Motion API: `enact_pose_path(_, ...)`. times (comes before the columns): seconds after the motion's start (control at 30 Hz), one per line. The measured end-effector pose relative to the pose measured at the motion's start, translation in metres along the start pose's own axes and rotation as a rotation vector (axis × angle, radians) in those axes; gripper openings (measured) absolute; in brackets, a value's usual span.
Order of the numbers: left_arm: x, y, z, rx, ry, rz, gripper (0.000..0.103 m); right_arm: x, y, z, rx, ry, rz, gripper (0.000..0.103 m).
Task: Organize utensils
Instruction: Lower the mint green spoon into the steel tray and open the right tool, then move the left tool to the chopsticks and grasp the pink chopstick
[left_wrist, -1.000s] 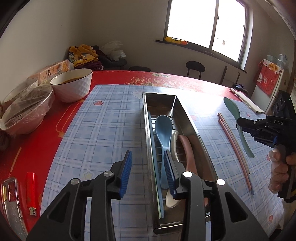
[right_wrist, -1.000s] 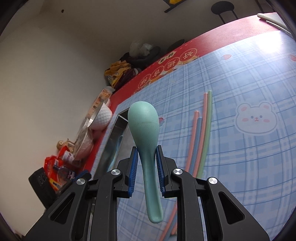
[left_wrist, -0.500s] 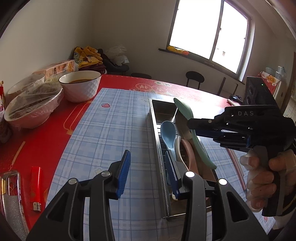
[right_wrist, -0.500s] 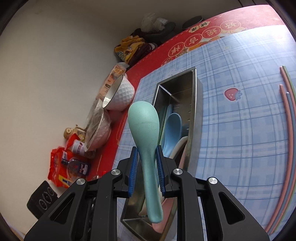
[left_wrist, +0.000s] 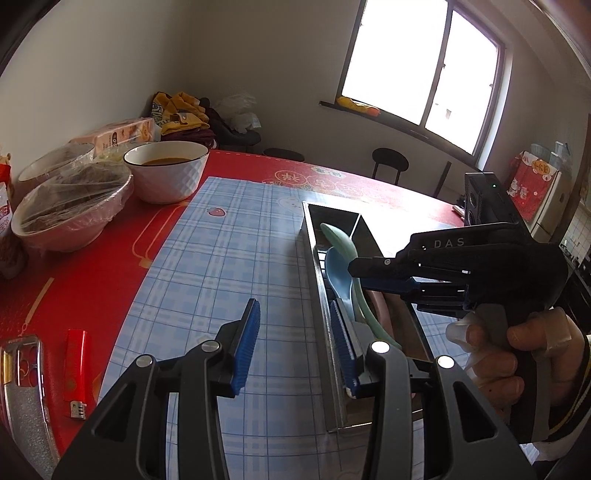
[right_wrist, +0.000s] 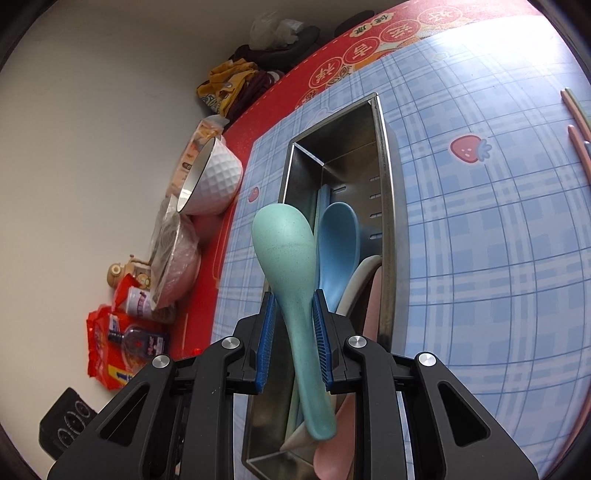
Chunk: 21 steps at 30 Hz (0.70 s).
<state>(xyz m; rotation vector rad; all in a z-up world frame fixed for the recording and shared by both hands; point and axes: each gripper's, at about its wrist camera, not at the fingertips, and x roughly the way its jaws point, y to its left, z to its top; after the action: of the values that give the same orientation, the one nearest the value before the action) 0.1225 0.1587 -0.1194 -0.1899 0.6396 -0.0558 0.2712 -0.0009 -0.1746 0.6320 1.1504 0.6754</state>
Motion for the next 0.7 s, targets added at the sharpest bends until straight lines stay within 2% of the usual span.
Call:
enact_pose_path(0.23, 0.001, -0.007, 0.002, 0.011, 0.002, -0.008, 0.039, -0.012, -0.001, 0.003, -0.022, -0.016, 0.016, 0.022)
enact_pose_path(0.47, 0.004, -0.016, 0.005, 0.020, 0.014, -0.020, 0.040, -0.047, -0.007, 0.011, -0.077, -0.105, 0.005, 0.022)
enact_pose_path(0.6, 0.008, -0.026, 0.008, 0.027, 0.026, -0.034, 0.042, -0.073, -0.015, 0.018, -0.133, -0.174, -0.036, 0.022)
enact_pose_path(0.7, 0.009, -0.037, 0.012, 0.047, 0.031, -0.047, 0.042, -0.093, -0.027, 0.024, -0.187, -0.229, -0.101, 0.022)
